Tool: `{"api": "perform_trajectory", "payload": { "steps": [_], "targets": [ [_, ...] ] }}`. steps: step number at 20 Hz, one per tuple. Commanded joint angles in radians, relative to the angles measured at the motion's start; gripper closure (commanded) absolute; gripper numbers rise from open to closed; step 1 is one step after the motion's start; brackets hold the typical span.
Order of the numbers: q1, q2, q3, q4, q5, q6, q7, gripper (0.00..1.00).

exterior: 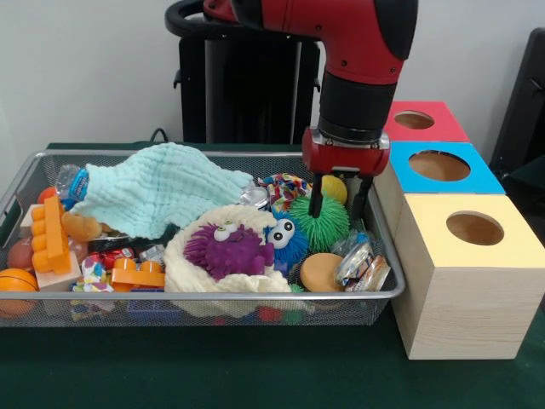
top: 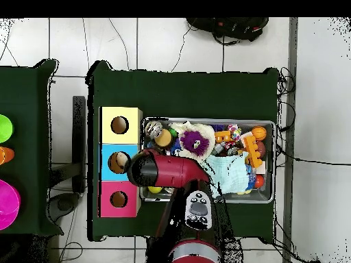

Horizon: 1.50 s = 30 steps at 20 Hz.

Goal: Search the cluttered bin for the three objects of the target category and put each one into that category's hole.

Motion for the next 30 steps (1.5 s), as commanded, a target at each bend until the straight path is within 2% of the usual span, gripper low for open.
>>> {"api": "perform_trajectory", "payload": {
  "steps": [1,3,6,9,12,19,26,30],
  "targets": [
    [0.007,-0.024,0.112,0.074,0.086,0.102,0.213,0.00],
    [0.025,-0.031,0.097,0.059,0.095,0.135,0.209,0.00],
    [0.085,-0.037,0.032,0.018,0.097,0.200,0.222,0.00],
    [0.122,-0.021,0.001,-0.003,0.108,0.200,0.243,0.00],
    [0.125,0.005,-0.001,-0.012,0.120,0.174,0.237,0.00],
    [0.086,0.081,0.026,-0.025,0.118,0.081,0.195,0.00],
    [-0.047,0.137,0.115,-0.036,0.086,0.035,0.095,0.00],
    [-0.066,0.163,0.126,-0.057,0.068,0.017,0.091,0.00]
  ]
}}
